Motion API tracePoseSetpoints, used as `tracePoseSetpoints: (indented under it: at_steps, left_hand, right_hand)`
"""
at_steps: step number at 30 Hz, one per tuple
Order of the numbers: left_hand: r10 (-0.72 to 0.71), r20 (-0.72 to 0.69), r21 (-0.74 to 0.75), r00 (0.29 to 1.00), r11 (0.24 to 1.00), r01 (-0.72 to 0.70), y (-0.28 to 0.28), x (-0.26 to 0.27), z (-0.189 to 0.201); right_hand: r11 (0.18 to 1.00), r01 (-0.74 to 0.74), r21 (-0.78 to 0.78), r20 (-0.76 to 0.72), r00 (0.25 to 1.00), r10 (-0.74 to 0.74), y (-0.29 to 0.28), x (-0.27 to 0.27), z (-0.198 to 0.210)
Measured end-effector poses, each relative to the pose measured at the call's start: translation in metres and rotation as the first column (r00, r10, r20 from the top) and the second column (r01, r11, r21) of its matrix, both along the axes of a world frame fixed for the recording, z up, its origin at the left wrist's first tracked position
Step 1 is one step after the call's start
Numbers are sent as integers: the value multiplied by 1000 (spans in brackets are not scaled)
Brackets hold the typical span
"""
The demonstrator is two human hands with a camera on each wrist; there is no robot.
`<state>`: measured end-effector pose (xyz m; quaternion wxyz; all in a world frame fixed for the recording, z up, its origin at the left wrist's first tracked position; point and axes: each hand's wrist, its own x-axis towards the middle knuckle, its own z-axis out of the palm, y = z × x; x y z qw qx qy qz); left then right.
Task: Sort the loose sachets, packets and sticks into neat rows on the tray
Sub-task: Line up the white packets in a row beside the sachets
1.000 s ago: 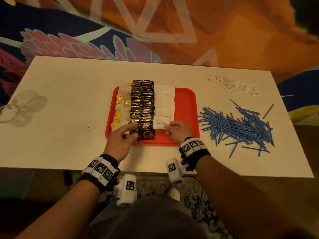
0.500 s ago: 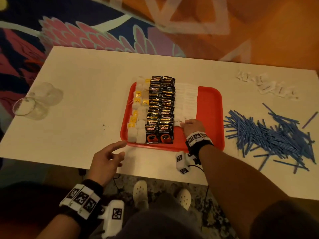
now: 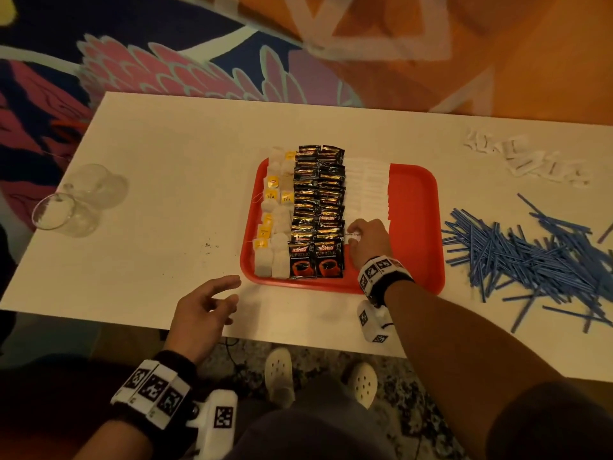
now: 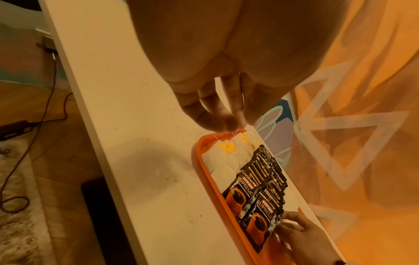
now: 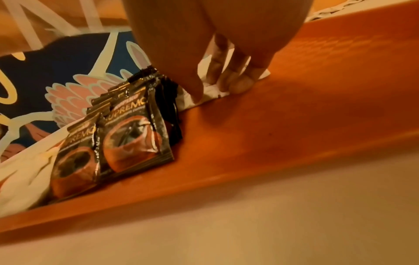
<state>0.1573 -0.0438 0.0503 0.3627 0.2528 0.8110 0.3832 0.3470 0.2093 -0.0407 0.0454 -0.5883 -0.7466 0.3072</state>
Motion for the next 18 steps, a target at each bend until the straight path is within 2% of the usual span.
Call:
tracePoseSetpoints:
  at_steps: [4,8,10,13,18]
  left_hand:
    - [-14,22,33,1000,999,13,2,-7,-1]
    - [-69,41,67,997,996,66,18,-6,0]
    - [-149,26,66,988,987,147,32,-3,-2]
    - [-288,7,51,957,956,288,58,5,-7]
    - [-529,-26,36,848,847,530,108,44,-13]
  right_hand:
    - [999,51,-11,-51,997,-51,-4,5,9]
    - [980,188,-72,-126,973,-196,-17,20,26]
    - [963,249,-98,-165,951,-263,-26,35,36]
    - [954,280,-110,-141,945,-294,-42,59,53]
    - [931,342,-129,-42,936,-350,-70,103,73]
